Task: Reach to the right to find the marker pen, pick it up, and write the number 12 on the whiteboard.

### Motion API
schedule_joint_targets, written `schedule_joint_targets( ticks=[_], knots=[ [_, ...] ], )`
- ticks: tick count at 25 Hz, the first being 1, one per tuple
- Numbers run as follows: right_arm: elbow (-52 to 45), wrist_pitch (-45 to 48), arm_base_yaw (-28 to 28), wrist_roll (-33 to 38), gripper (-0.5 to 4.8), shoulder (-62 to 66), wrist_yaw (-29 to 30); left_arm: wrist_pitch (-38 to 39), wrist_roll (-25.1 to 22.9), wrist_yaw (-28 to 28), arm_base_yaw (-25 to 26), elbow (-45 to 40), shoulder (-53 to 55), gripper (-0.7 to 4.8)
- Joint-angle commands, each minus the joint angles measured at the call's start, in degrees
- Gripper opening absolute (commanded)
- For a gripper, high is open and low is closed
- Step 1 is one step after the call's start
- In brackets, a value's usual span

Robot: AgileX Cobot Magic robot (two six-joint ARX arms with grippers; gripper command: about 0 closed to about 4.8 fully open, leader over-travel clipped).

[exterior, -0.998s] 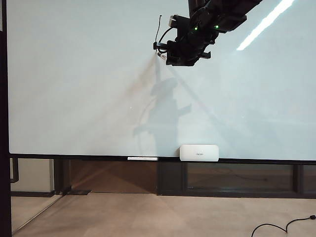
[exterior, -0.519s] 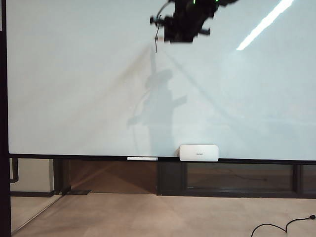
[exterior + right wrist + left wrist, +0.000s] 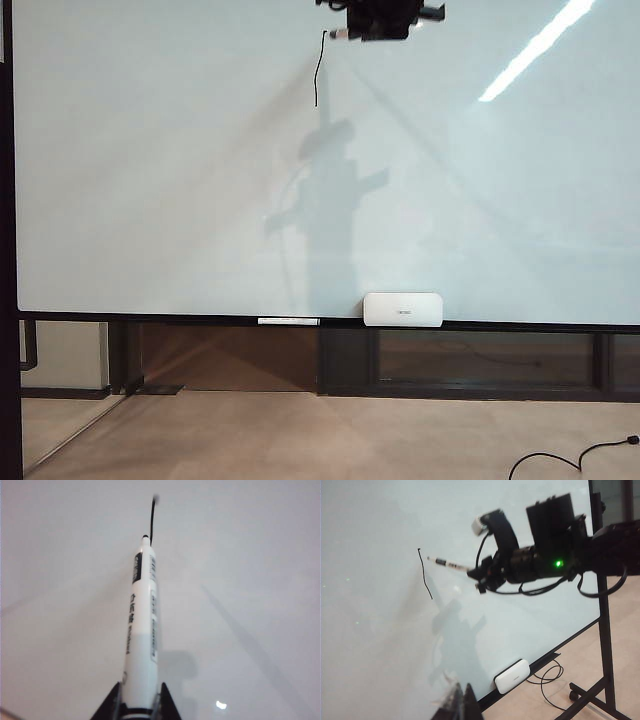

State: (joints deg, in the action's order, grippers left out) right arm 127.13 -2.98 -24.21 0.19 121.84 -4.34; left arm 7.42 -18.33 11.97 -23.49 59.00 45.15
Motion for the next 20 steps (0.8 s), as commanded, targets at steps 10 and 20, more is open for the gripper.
schedule_joint_targets(
  ticks=[10,20],
  knots=[
    [0.4,5.0,1.0,-0.3,-0.02,-0.6,-0.3,-0.6,0.3,0.8,0.0,0.2,-0.1,-0.05],
    [0.4,6.4,2.0,-0.2,-0.02,-0.4,0.0,-0.6,0.3,0.8,0.0,0.3,-0.1,-0.05]
  ],
)
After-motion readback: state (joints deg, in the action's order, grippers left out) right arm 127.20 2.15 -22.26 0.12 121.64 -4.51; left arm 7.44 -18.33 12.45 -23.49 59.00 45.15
